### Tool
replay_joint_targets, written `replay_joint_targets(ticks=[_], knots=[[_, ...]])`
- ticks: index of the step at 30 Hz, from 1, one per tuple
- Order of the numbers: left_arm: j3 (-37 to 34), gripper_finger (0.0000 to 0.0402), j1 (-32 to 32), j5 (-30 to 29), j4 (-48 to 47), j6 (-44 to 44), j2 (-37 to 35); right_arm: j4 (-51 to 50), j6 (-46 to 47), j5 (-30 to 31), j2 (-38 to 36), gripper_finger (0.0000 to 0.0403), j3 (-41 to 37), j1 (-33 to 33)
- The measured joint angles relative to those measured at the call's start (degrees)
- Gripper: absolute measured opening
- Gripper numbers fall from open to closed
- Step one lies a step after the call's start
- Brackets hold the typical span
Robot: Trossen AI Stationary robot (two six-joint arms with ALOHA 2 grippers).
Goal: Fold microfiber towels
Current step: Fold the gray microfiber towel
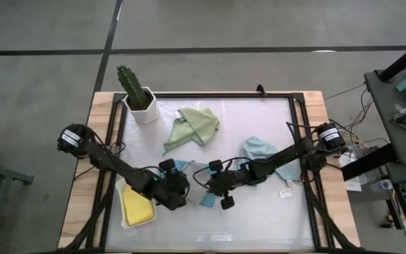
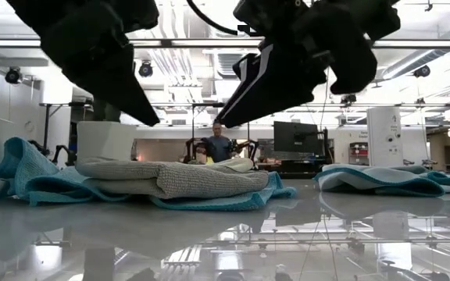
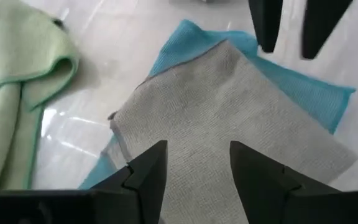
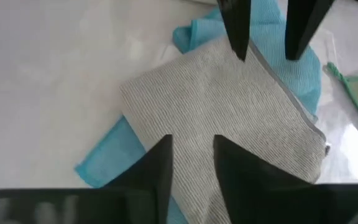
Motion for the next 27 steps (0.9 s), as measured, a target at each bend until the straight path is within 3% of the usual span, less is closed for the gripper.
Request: replay_joint_targets(ticks=[5, 9, 18, 27], knots=[[-2.7, 0.0160, 0.3, -4.2, 0.1, 0.5, 0.0, 0.6, 1.8, 0.1, 0.0, 0.0165, 0.0, 0.2], [-4.2, 0.0160, 0.2, -5.6, 0.9, -1.0, 0.0, 1.8, 1.9, 0.1, 0.0, 0.0179, 0.0, 0.2], [0.5, 0.0160, 0.4, -5.5, 4.1, -1.0, -3.9, 3.6, 1.1, 0.1, 0.0, 0.0162, 0.0, -0.2], [8.5, 0.0160, 3.9, -6.5, 5.7, -7.3, -16.1, 3.6, 0.3, 0.3, 0.0, 0.0143, -0.1, -1.2]])
